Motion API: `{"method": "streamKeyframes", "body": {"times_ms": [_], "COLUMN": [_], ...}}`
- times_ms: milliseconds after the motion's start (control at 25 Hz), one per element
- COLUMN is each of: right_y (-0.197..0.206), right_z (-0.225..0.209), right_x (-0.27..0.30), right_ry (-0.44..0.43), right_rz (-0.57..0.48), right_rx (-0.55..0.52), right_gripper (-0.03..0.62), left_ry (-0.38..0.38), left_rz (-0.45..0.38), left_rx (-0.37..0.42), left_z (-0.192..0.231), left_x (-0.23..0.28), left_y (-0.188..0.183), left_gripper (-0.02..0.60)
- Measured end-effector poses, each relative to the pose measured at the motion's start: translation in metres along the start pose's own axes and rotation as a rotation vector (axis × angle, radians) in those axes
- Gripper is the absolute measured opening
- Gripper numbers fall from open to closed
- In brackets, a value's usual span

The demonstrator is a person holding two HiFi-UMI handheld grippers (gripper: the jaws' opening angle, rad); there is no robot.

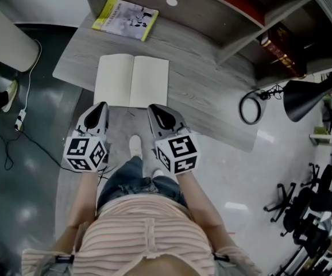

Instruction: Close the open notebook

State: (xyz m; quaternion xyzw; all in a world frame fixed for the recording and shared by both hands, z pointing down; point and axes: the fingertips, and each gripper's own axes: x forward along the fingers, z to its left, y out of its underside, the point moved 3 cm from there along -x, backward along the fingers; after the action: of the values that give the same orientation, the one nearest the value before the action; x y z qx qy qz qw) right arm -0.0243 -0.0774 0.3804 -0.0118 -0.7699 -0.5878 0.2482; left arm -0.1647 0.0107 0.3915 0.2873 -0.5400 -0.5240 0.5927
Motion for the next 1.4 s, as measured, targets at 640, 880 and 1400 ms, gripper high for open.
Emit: {"method": "streamKeyframes", "body": {"times_ms": [640,880,1400], "right_y": [0.006,0.010,0.011], "right_z": [-0.001,-0.003,0.000], "right_x": [0.071,0.076,0.102], "right_ry": [0.043,0.050,-0.006], "right_rz": [0.101,0.125,0.185], "right_rx": [0.020,0.016,-0.019], "right_gripper": [0.018,0.018,0.018], "left_ry": [-0.090,-0.100,-0.034], "left_rz": [0.172,0.248,0.267], "left_rx": [-0.103,-0.191,-0.600], "left_z": [0.107,0.123,0.137], "left_x": [0.042,0.051,0.067], "left_y": [0.039,0.060,0.088], "left_gripper": [0.014,0.098,0.179]}}
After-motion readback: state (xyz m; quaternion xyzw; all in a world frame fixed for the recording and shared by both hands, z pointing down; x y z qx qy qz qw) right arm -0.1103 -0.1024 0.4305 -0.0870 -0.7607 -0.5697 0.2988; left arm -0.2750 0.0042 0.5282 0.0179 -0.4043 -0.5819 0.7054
